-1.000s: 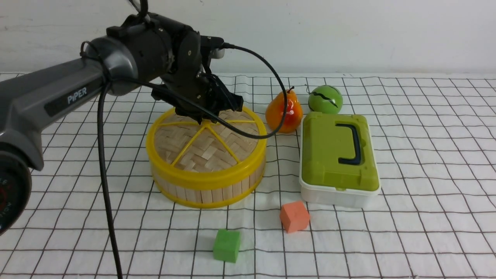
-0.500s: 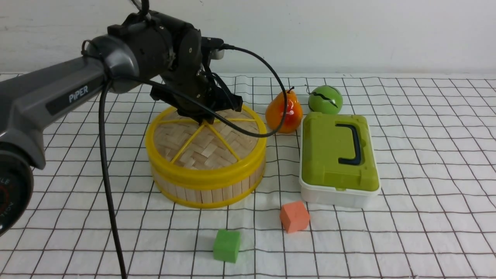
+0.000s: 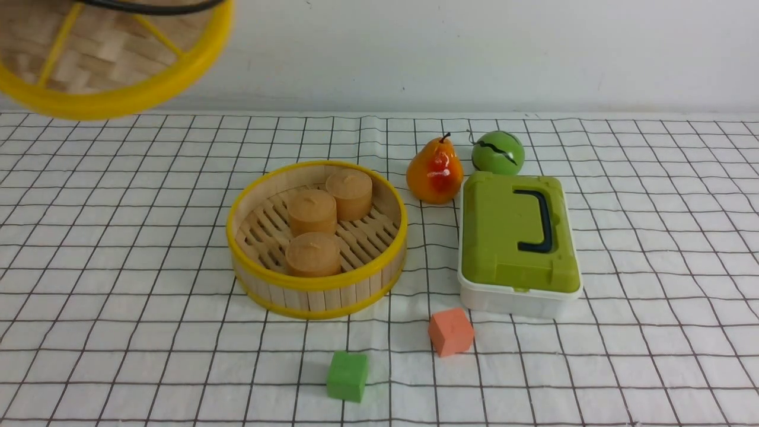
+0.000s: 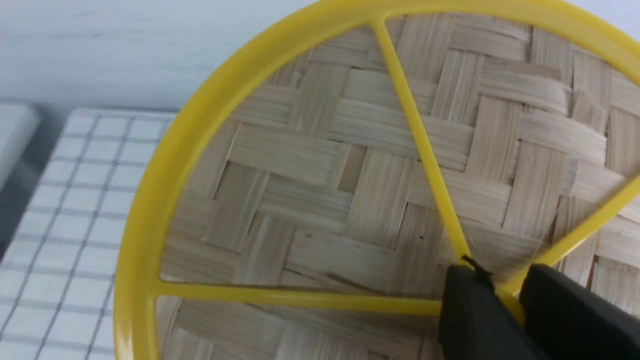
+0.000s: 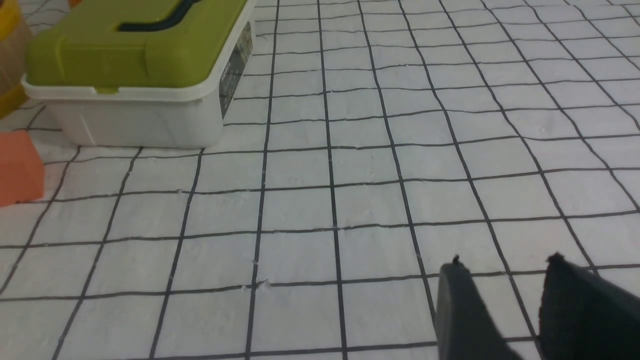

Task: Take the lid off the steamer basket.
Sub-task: Use the left arm to place the steamer lid on the table

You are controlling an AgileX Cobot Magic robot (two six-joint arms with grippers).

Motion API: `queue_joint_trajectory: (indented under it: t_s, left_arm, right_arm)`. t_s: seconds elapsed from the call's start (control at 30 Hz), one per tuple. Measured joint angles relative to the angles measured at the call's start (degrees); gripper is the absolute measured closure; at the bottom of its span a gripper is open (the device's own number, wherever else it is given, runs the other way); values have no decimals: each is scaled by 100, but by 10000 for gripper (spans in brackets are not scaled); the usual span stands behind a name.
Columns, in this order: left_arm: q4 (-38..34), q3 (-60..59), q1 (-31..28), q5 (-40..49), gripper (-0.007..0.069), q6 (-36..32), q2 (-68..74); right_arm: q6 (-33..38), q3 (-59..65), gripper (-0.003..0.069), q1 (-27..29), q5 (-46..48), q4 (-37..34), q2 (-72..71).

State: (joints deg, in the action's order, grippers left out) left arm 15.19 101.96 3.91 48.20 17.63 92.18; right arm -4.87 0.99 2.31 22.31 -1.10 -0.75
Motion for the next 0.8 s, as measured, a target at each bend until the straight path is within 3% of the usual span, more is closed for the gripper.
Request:
queue_joint_trajectory:
  t_s: [0.2, 0.57, 0.7, 0.77, 0.8]
  left_arm:
    - [-821, -1227, -704, -524, 521, 86, 671]
    - [-809, -1346, -727, -741, 514, 92, 2144]
    - [-995, -1346, -727, -811, 448, 92, 2159]
    - [-1033, -1346, -727, -798, 361, 92, 2080]
    - [-1033, -1346, -727, -793, 356, 92, 2070]
  right_arm:
    - [0, 0, 419, 0, 0, 0, 0]
    - [0, 0, 419, 0, 0, 0, 0]
    - [0, 0, 419, 0, 0, 0, 0]
    - [0, 0, 419, 0, 0, 0, 0]
    - [0, 0, 419, 0, 0, 0, 0]
